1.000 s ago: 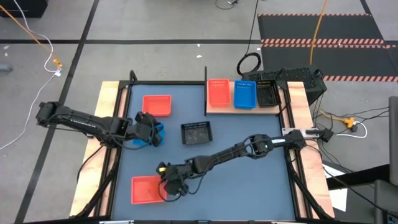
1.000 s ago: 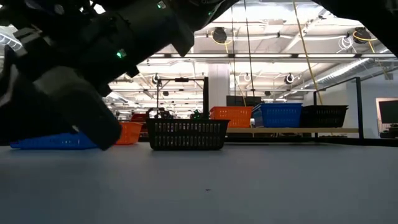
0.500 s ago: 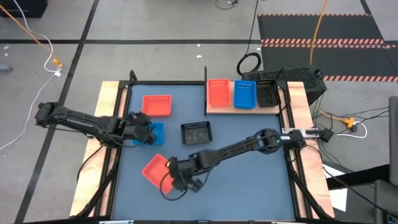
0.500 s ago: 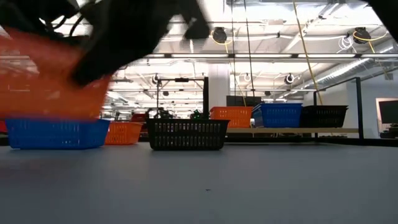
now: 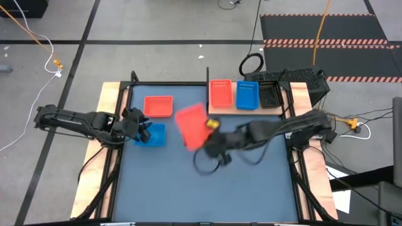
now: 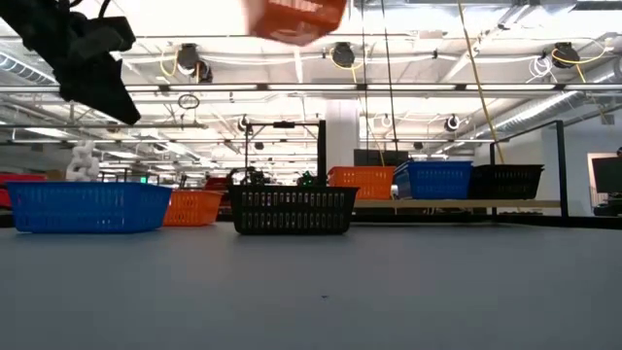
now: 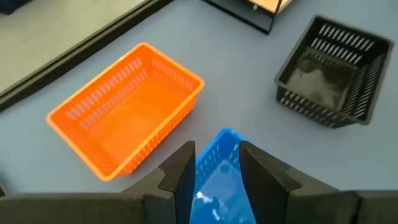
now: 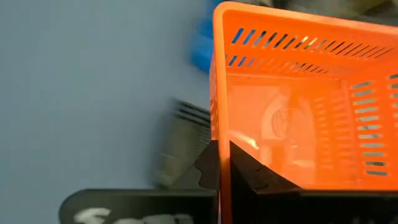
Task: Stack baskets on shelf by color
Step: Put the bottom orange basket on the shelf
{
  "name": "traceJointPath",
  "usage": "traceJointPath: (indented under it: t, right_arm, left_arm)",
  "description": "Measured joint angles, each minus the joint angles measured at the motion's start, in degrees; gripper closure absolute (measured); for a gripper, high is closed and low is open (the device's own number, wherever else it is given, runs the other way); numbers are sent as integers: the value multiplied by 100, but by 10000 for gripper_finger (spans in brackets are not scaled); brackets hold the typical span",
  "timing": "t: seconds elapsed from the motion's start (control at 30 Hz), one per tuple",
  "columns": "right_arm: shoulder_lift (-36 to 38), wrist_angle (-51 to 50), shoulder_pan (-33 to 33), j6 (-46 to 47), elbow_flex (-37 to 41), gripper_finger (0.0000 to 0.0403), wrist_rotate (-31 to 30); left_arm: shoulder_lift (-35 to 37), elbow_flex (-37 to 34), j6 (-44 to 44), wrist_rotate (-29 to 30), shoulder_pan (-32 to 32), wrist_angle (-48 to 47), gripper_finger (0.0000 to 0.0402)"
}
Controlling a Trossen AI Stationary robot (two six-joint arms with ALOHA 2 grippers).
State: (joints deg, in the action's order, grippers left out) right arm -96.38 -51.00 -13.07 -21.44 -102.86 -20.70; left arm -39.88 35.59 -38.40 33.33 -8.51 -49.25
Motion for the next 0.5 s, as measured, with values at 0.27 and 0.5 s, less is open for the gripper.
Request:
traceJointPath:
  t: [0.27, 0.5]
  right_arm:
    - [1512, 687, 1556, 266, 1541, 402, -672]
    - [2000, 1973, 3057, 240, 3108, 402, 310]
  left_arm:
    - [-39, -71, 40, 18, 0, -22, 275]
    - [-39, -33, 39, 116, 39, 9, 275]
